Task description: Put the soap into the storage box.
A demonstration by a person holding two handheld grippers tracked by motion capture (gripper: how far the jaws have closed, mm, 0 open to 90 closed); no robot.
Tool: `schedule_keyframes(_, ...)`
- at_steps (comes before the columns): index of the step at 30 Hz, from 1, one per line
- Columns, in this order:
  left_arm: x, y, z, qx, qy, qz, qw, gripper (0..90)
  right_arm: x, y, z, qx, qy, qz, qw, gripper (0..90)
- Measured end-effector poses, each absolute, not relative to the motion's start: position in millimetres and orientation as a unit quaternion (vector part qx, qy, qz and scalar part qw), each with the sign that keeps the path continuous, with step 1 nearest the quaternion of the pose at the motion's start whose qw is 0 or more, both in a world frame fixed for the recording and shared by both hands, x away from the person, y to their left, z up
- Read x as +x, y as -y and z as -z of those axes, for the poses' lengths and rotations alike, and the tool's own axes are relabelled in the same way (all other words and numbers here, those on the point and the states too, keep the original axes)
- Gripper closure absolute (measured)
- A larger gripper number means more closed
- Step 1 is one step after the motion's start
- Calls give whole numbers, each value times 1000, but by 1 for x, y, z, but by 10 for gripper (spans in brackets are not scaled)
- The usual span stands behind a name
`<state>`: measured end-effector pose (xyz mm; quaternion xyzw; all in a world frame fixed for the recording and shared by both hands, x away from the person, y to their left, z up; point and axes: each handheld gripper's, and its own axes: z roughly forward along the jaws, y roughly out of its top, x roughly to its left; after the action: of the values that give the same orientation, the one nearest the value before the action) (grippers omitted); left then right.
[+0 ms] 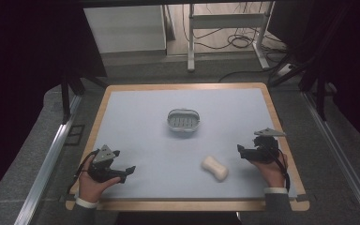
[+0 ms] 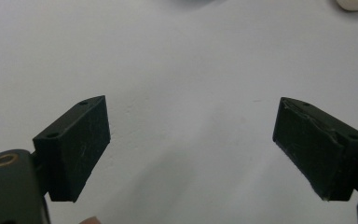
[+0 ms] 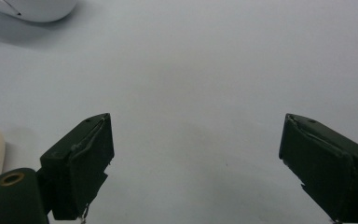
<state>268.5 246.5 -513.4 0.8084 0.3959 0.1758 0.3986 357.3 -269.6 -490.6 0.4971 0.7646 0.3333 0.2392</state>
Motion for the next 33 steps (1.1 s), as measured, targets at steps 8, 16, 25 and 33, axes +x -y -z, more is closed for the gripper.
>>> schedule_keyframes(8, 268, -247, 514, 808, -397, -176, 399, 115, 355, 273, 489, 482, -772, -338, 241, 108)
schedule_keyframes(16, 269, -247, 514, 809, -396, -176, 397, 115, 355, 276, 489, 476, -777, -337, 239, 111)
schedule_keyframes(25, 269, -246, 515, 810, -395, -175, 396, 115, 354, 279, 487, 476, -774, -340, 242, 112)
schedule_keyframes(33, 269, -246, 515, 810, -396, -175, 397, 115, 352, 281, 484, 474, -769, -347, 251, 136)
